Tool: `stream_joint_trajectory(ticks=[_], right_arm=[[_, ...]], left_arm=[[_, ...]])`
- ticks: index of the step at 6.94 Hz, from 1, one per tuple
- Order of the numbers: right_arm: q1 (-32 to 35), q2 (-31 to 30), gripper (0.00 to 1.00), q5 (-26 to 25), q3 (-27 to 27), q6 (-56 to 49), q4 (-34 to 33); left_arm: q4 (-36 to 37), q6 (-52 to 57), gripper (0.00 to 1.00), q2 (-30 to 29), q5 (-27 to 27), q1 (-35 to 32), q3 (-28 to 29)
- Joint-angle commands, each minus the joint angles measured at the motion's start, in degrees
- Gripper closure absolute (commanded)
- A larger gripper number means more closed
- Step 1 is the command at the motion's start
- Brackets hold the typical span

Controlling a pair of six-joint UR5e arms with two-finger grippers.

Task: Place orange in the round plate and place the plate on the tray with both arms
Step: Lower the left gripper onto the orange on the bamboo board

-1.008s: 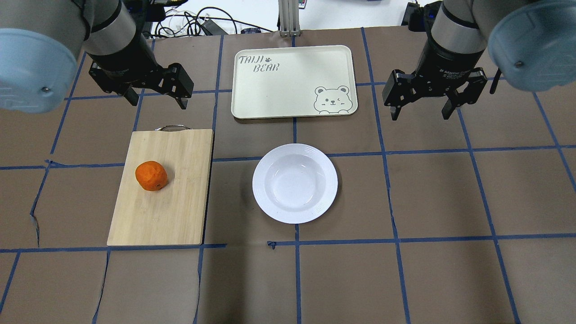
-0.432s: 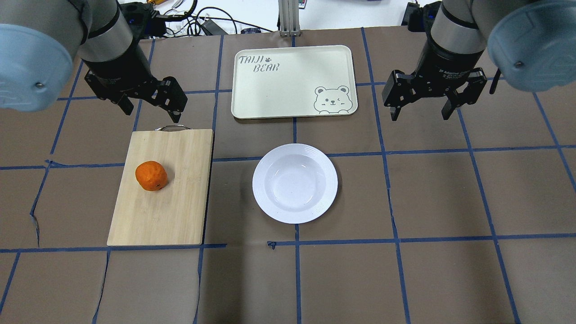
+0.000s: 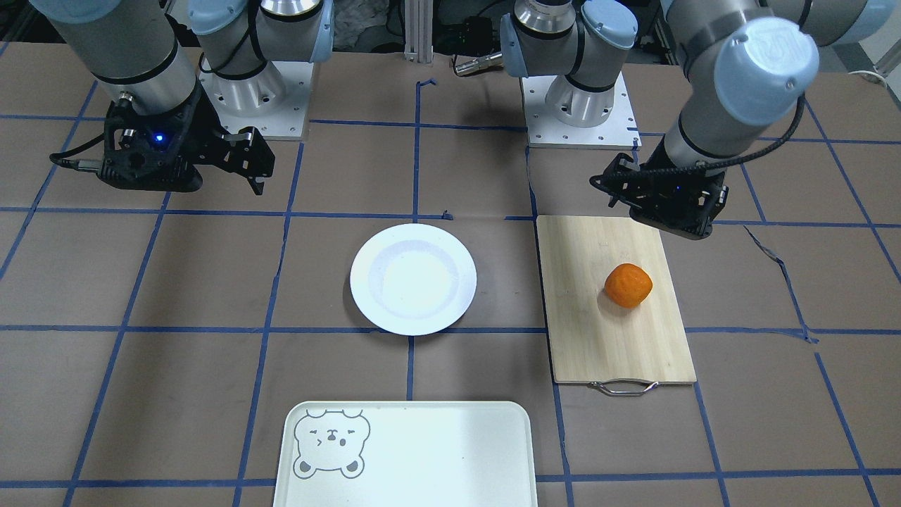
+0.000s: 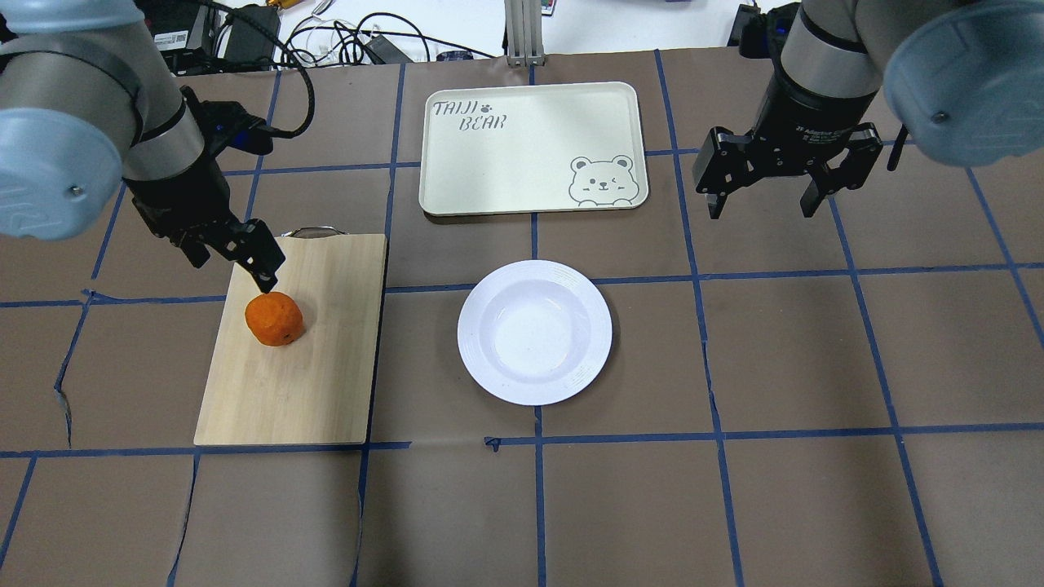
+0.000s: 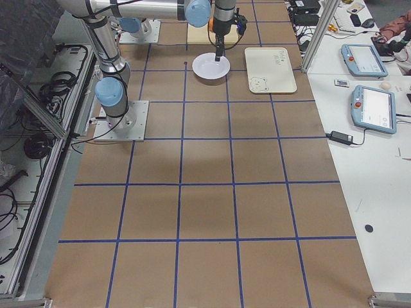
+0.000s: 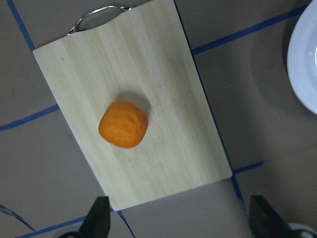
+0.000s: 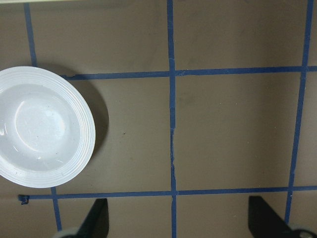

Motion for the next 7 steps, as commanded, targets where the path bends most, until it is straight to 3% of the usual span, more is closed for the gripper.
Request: stream_joint_trajectory(ticks=[1, 2, 4, 7], right_arm=[[0.1, 0.0, 0.0, 0.0, 0.0, 0.0, 0.0], [0.0, 0.0, 0.0, 0.0, 0.0, 0.0, 0.0], [0.0, 0.0, 0.0, -0.1, 0.0, -0.1, 0.3], [0.1, 0.0, 0.0, -0.1, 0.0, -0.1, 0.4]], left_arm=[[6.9, 6.9, 0.02, -3.1, 3.0, 2.4, -4.1], [14.9, 11.0, 0.07, -4.7, 3.1, 2.4, -6.8], [25.1, 11.9, 0.05, -5.1, 3.0, 1.7, -13.3], [29.7, 14.7, 0.07, -7.4, 2.6, 1.8, -15.0]])
